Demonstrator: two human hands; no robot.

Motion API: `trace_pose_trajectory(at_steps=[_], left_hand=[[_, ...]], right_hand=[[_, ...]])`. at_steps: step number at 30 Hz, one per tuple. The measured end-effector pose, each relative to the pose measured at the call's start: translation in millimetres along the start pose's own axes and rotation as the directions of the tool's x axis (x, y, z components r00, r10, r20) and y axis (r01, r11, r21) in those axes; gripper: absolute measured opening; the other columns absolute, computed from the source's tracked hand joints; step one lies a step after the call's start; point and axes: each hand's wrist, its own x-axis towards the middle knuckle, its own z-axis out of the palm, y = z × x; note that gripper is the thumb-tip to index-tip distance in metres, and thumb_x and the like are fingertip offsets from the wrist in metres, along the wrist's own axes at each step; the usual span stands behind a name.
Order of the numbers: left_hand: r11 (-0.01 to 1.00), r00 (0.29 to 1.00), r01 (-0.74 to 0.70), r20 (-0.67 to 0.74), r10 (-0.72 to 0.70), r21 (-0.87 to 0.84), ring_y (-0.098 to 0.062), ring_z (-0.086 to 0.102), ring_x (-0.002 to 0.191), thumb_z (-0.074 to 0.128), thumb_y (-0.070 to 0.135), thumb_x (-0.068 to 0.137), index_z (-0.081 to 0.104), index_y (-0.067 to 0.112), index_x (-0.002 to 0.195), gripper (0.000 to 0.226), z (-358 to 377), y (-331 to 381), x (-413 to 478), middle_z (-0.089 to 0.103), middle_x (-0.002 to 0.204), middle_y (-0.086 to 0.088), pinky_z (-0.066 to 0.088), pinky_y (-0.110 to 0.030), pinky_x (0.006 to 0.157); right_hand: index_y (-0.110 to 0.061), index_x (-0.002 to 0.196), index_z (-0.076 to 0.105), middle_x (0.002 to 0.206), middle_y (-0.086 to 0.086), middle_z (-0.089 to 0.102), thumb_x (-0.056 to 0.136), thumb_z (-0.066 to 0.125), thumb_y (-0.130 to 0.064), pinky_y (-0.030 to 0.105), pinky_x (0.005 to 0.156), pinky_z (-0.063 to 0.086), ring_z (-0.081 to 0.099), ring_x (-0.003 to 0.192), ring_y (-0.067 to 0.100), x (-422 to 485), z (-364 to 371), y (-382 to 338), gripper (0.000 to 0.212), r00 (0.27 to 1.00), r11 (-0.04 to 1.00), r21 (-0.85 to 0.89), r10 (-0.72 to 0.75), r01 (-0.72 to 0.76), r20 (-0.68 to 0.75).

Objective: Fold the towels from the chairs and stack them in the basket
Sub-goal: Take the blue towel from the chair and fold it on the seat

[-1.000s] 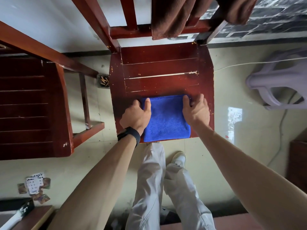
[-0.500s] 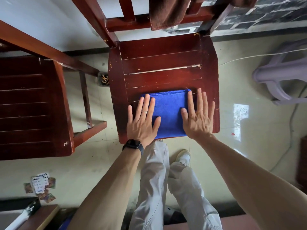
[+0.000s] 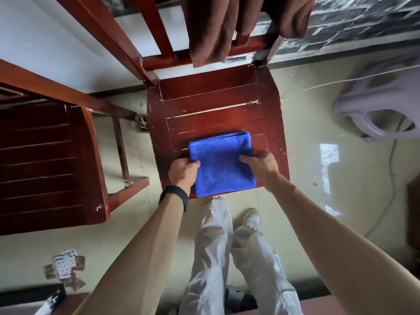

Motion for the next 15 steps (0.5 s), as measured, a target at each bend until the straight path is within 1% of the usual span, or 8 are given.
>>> trace_pose_trajectory(at_steps=[2,4,6,8,10,11,13,15], left_hand=[[0.998,0.998,0.022,0.066,-0.018,-0.053,-0.023,0.062,0.083,0.076,0.018,0.083,0.072,0.016,0.081,0.004,-5.5,3.5,1.6,0.068,0.085,-0.004,0.048,-0.031,0.08],[0.998,0.995,0.002,0.099,0.004,-0.066,-0.021,0.06,0.081,0.076,0.017,0.082,0.065,0.02,0.072,0.015,-8.2,4.6,1.6,0.068,0.086,-0.003,0.047,-0.031,0.079],[0.997,0.993,-0.029,0.111,0.036,-0.066,-0.02,0.061,0.083,0.076,0.016,0.083,0.064,0.021,0.076,0.015,-9.6,3.2,-0.2,0.069,0.09,-0.004,0.047,-0.033,0.081],[0.994,0.988,-0.013,0.152,0.029,-0.106,-0.023,0.065,0.09,0.076,0.015,0.083,0.066,0.016,0.09,0.012,-10.9,0.5,-2.7,0.072,0.099,-0.006,0.048,-0.035,0.083],[0.993,0.976,0.012,0.219,0.014,-0.116,-0.025,0.068,0.098,0.076,0.014,0.084,0.068,0.016,0.098,0.016,-11.9,-1.4,-5.9,0.074,0.104,-0.007,0.05,-0.039,0.091],[0.994,0.968,0.007,0.25,0.021,-0.111,-0.025,0.068,0.099,0.075,0.013,0.085,0.07,0.017,0.098,0.015,-12.6,-1.5,-8.6,0.074,0.103,-0.007,0.05,-0.039,0.094],[0.993,0.945,-0.015,0.322,0.052,-0.117,-0.025,0.068,0.099,0.072,0.008,0.088,0.072,0.014,0.104,0.017,-12.6,3.5,-20.2,0.075,0.101,-0.008,0.049,-0.037,0.095],[0.992,0.923,-0.026,0.379,0.07,-0.12,-0.026,0.068,0.1,0.07,0.005,0.089,0.071,0.008,0.114,0.026,-10.6,15.2,-40.3,0.074,0.107,-0.011,0.049,-0.037,0.098]], right_hand=[[-0.022,0.102,0.076,0.097,0.0,0.075,0.076,0.078,-0.029,0.04,0.085,0.058,0.071,0.093,0.023,-4.1,-6.5,-1.5,0.027,0.997,0.998,0.067,0.002,-0.007,0.071],[-0.021,0.1,0.075,0.097,-0.001,0.074,0.077,0.078,-0.024,0.04,0.087,0.058,0.07,0.093,0.021,-11.2,-13.5,0.6,0.023,0.995,0.996,0.09,-0.012,0.003,0.095],[-0.016,0.093,0.071,0.093,0.001,0.071,0.078,0.079,-0.02,0.039,0.083,0.057,0.067,0.087,0.021,-17.5,-19.9,4.2,0.017,0.992,0.987,0.158,-0.02,0.0,0.121],[-0.01,0.088,0.07,0.086,0.002,0.068,0.078,0.08,-0.015,0.034,0.071,0.056,0.064,0.079,0.019,-23.5,-26.6,9.9,0.015,0.984,0.973,0.23,-0.051,0.011,0.169],[-0.004,0.097,0.069,0.086,0.003,0.069,0.078,0.082,-0.013,0.026,0.061,0.054,0.065,0.075,0.018,-29.4,-35.8,18.0,0.024,0.978,0.963,0.271,-0.052,-0.004,0.201],[-0.005,0.102,0.07,0.09,0.004,0.072,0.078,0.082,-0.012,0.026,0.064,0.055,0.068,0.08,0.02,-32.7,-42.1,22.7,0.028,0.973,0.951,0.308,-0.049,-0.024,0.226],[-0.011,0.11,0.074,0.107,0.006,0.076,0.081,0.08,-0.011,0.034,0.083,0.058,0.071,0.099,0.026,-41.4,-58.4,33.2,0.03,0.949,0.918,0.392,-0.066,-0.063,0.308],[-0.016,0.109,0.076,0.112,0.004,0.076,0.084,0.077,-0.012,0.035,0.094,0.054,0.071,0.104,0.023,-55.7,-82.8,43.0,0.026,0.928,0.887,0.451,-0.086,-0.095,0.364]])
